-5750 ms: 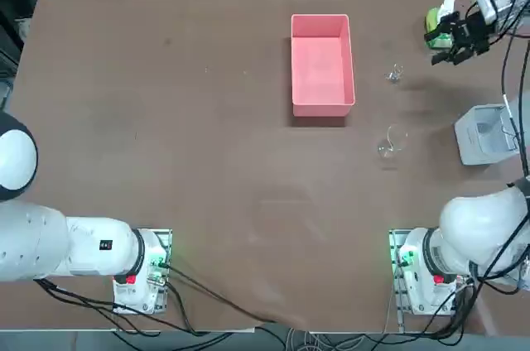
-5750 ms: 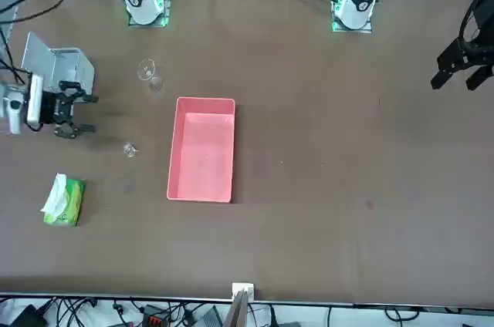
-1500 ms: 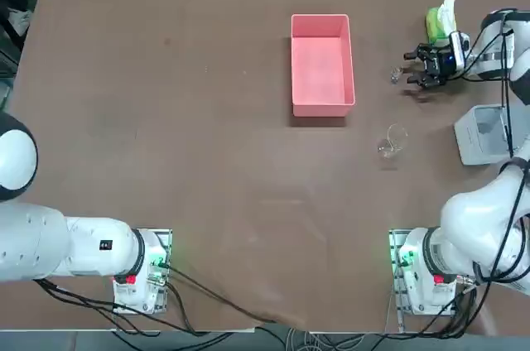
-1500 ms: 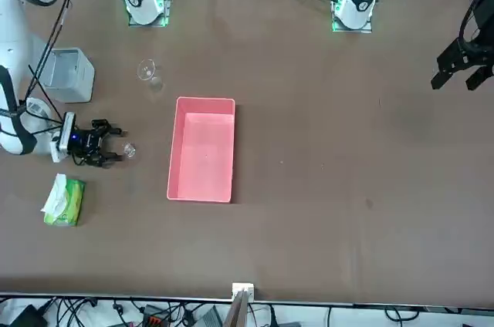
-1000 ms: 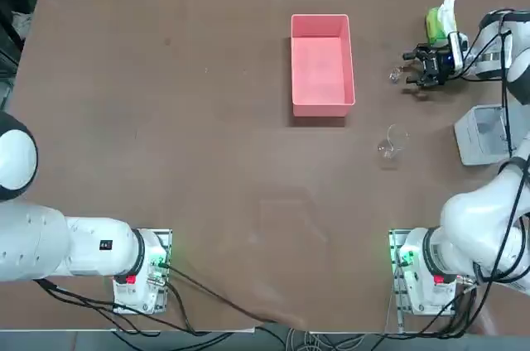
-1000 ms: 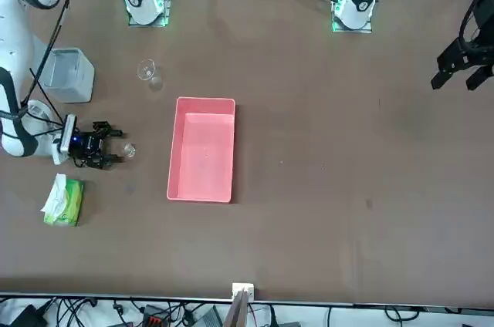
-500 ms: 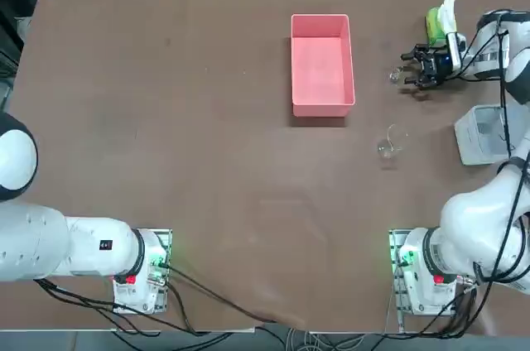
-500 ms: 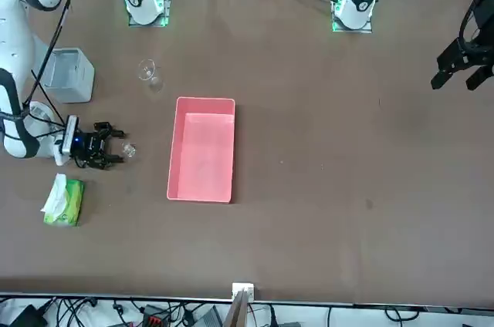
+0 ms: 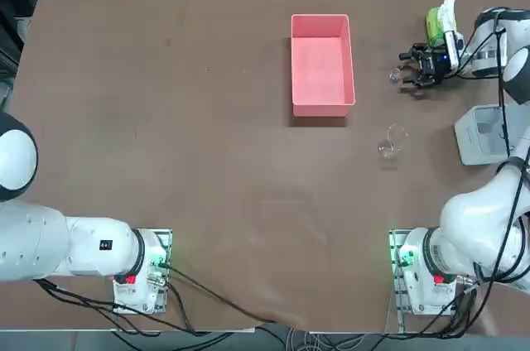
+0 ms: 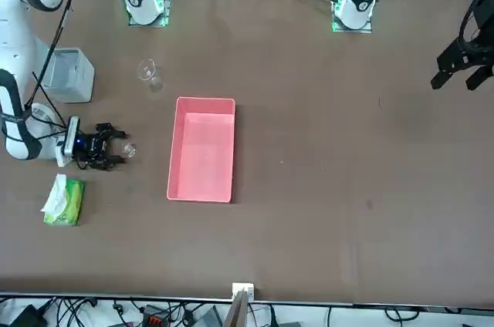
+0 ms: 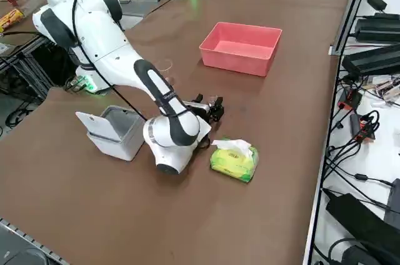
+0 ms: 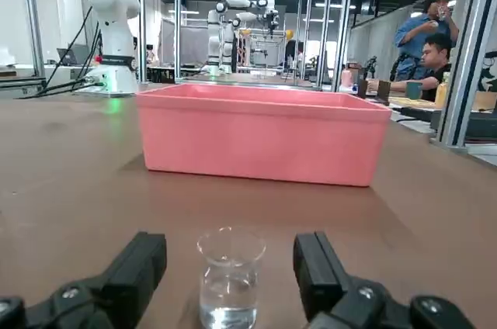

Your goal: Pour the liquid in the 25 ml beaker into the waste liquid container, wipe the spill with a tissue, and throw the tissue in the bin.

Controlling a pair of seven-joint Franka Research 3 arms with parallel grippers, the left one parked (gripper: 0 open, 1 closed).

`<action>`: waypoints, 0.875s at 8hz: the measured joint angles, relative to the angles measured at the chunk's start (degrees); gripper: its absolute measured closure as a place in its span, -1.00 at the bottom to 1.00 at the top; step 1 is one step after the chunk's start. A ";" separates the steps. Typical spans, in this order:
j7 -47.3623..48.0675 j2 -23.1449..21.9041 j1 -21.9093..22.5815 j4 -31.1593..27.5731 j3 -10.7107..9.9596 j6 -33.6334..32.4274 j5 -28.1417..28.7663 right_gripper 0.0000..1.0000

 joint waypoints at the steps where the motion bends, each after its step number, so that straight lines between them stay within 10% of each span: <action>1: 0.01 0.00 0.12 0.05 -0.07 0.12 0.00 -1.00; 7: 0.13 0.05 0.83 0.10 -0.25 1.32 0.00 -1.00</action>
